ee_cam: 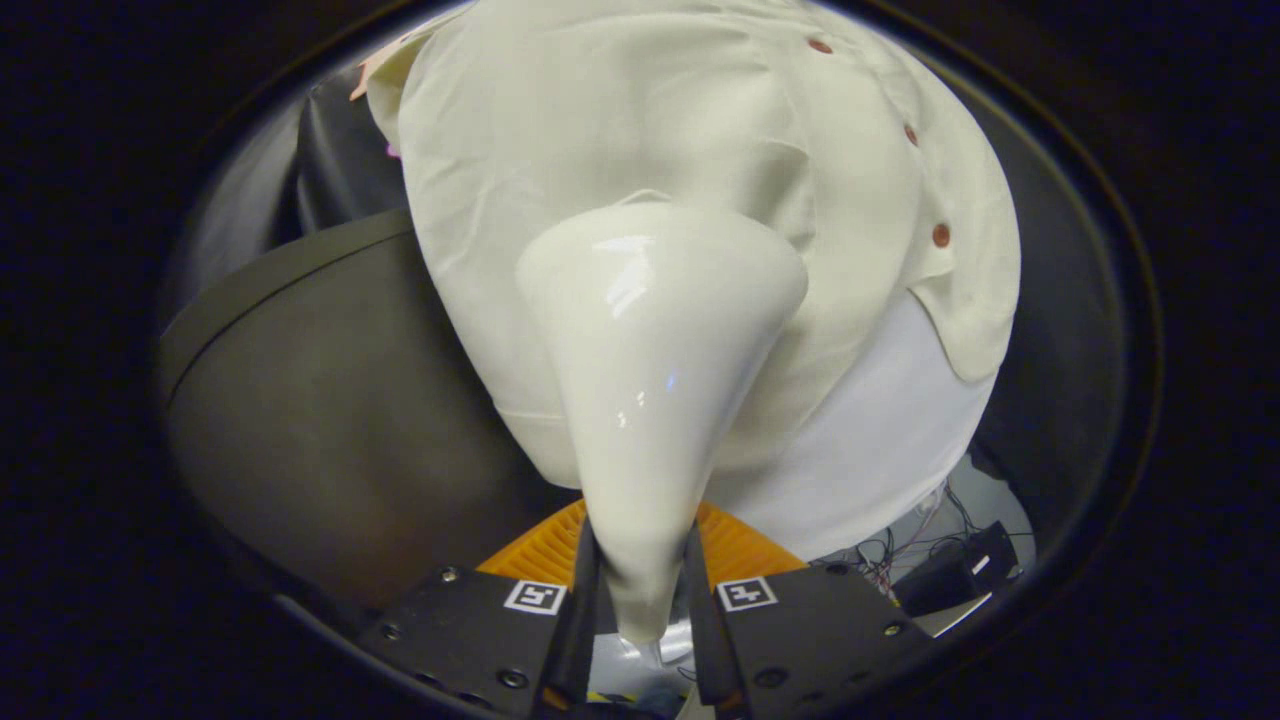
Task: Iron the clothes twice with a garment steamer, once on the left side and once on the right side.
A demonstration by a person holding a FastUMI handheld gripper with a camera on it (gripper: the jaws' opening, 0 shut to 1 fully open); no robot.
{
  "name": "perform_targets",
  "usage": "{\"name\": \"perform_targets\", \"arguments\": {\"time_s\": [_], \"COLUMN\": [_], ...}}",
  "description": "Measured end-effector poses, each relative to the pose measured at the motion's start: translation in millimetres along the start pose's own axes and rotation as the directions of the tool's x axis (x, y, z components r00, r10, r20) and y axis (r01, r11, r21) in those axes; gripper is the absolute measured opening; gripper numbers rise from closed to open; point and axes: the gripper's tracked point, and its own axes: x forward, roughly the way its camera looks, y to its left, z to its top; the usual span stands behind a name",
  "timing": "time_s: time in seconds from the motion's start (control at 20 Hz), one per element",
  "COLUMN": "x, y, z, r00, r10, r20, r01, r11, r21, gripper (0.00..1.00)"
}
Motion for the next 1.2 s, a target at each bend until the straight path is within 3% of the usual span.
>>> {"name": "perform_targets", "arguments": {"time_s": [0.15,0.4,0.5,0.55,0.65,1.2], "x": [-2,-24,-38,-49,-55,-149], "y": [-5,-12,-22,0,-23,-74], "z": [7,57,87,81,115,264], "r00": [1.000,0.997,0.995,0.993,0.987,0.915], "r10": [0.015,0.042,0.029,0.014,0.002,-0.096], "r20": [-0.004,0.068,0.099,0.117,0.159,0.393], "r01": [-0.015,-0.047,-0.037,-0.023,-0.017,0.056], "r11": [1.000,0.997,0.996,0.997,0.996,0.992], "r21": [0.010,0.060,0.078,0.080,0.090,0.111], "gripper": [0.41,0.41,0.41,0.41,0.41,0.41]}}
